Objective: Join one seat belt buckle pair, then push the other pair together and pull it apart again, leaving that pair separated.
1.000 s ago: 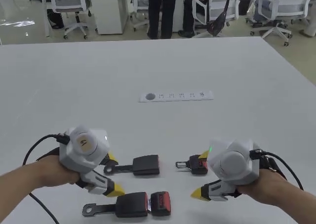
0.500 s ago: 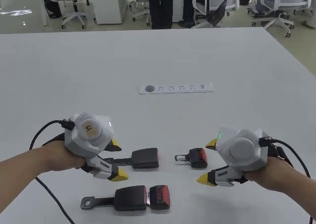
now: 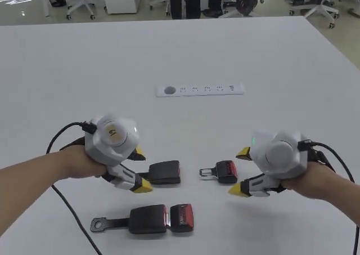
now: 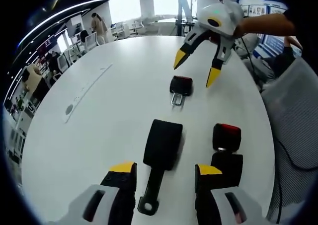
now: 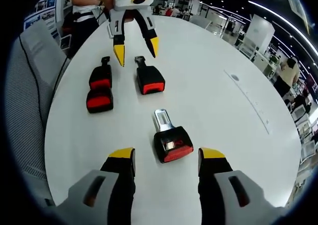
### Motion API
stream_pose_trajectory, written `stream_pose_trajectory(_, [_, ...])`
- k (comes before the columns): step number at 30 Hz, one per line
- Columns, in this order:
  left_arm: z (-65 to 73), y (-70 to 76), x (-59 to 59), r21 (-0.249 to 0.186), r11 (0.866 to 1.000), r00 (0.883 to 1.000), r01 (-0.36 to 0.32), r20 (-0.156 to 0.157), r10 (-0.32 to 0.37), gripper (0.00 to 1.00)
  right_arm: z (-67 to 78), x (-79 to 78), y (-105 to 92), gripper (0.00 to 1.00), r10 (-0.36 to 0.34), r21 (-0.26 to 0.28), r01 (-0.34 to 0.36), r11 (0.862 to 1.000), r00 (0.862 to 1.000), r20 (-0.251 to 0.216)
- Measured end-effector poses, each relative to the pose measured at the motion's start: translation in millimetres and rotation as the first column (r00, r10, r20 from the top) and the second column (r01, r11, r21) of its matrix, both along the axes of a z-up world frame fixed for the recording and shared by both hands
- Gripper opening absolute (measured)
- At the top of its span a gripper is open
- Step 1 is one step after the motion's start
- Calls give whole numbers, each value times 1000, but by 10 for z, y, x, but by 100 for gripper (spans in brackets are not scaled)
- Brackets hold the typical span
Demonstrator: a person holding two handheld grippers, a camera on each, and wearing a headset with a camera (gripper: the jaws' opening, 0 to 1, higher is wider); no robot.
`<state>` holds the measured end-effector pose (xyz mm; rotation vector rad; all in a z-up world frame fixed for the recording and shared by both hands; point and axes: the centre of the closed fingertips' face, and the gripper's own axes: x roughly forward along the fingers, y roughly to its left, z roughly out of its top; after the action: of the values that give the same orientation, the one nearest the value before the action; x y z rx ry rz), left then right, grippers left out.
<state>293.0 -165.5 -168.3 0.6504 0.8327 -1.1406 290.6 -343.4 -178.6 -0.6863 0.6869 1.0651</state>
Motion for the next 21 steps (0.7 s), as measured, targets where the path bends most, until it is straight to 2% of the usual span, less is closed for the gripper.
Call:
stream_pose_trajectory(9, [-131, -28, 110, 43, 998, 999, 41, -17, -40, 45, -92, 50, 3, 41, 65, -23, -66, 998, 997, -42])
stream_pose_trajectory(11, [-129, -50, 120, 53, 997, 999, 47, -24, -46, 44, -115, 64, 1, 41, 77, -34, -78, 996, 996, -46])
stream_pose_trajectory(16, [-221, -73, 143, 92, 992, 996, 84, -38, -80, 42, -195, 163, 11, 38, 92, -38, -94, 995, 994, -56])
stream_pose_trajectory(19, [-279, -71, 166, 107, 990, 995, 95, -48, -90, 40, -198, 161, 21, 36, 107, -46, -110, 993, 992, -67])
stream_pose_trajectory(21, [-270, -80, 164, 109, 989, 994, 103, -51, -98, 39, -214, 152, 21, 35, 116, -57, -120, 991, 990, -76])
